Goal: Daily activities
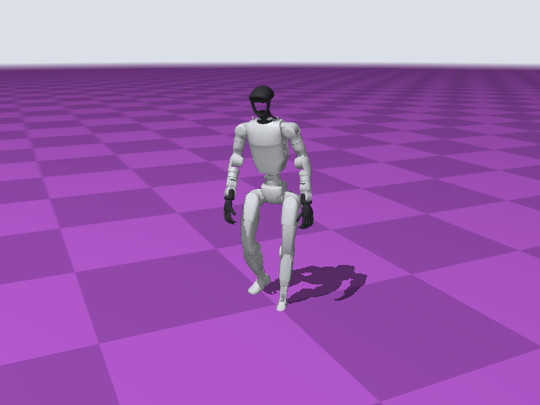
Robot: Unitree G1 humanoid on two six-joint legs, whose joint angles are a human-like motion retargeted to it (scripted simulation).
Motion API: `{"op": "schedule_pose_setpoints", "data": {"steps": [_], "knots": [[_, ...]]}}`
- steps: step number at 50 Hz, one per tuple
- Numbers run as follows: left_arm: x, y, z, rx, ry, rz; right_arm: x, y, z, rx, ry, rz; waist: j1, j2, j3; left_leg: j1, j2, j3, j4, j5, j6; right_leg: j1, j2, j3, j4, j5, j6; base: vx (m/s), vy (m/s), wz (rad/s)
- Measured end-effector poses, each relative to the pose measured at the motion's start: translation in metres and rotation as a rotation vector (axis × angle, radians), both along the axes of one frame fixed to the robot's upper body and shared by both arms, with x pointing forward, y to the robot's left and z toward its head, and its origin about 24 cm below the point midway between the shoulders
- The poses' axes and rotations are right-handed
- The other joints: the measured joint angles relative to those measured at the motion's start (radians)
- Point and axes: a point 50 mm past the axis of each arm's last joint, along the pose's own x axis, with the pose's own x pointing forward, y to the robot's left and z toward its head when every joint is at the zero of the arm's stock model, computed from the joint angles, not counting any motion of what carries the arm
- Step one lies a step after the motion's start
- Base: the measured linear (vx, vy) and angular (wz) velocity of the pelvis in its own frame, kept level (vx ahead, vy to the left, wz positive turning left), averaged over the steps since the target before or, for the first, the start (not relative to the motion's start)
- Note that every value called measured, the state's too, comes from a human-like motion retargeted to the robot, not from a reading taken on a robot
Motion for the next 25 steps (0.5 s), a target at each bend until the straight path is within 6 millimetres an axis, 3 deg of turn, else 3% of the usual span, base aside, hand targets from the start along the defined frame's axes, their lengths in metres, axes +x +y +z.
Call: {"op": "schedule_pose_setpoints", "data": {"steps": [8, 16, 20, 25], "knots": [[0.002, -0.002, 0.001, -0.006, -0.027, 0.022, -0.002, 0.002, 0.000, 0.005, 0.002, 0.019, 0.042, -0.011, -0.009, -0.031, 0.021, 0.000, 0.016, 0.037, -0.024, 0.065, 0.030, 0.005, -0.117, -0.031, -0.015, -0.19, -0.14, 0.00], [0.006, -0.006, 0.002, 0.000, -0.062, 0.025, 0.002, -0.001, 0.003, -0.010, -0.019, 0.053, 0.080, -0.003, -0.001, -0.076, 0.083, 0.001, 0.040, 0.082, -0.099, 0.104, 0.089, -0.044, -0.261, -0.032, -0.045, -0.24, -0.18, 0.02], [0.007, -0.007, 0.003, 0.010, -0.073, 0.012, 0.001, -0.009, 0.004, -0.027, -0.024, 0.046, 0.090, -0.007, 0.000, -0.104, 0.121, 0.028, 0.069, -0.013, -0.083, 0.103, 0.106, -0.076, -0.314, 0.011, -0.038, -0.27, -0.15, 0.16], [0.003, -0.006, 0.001, 0.034, -0.063, -0.013, -0.007, -0.022, 0.002, -0.052, -0.011, 0.014, 0.098, -0.025, -0.001, -0.147, 0.170, 0.073, 0.288, -0.183, -0.045, 0.104, 0.107, -0.112, -0.368, 0.060, -0.020, -0.27, -0.12, 0.18]]}}
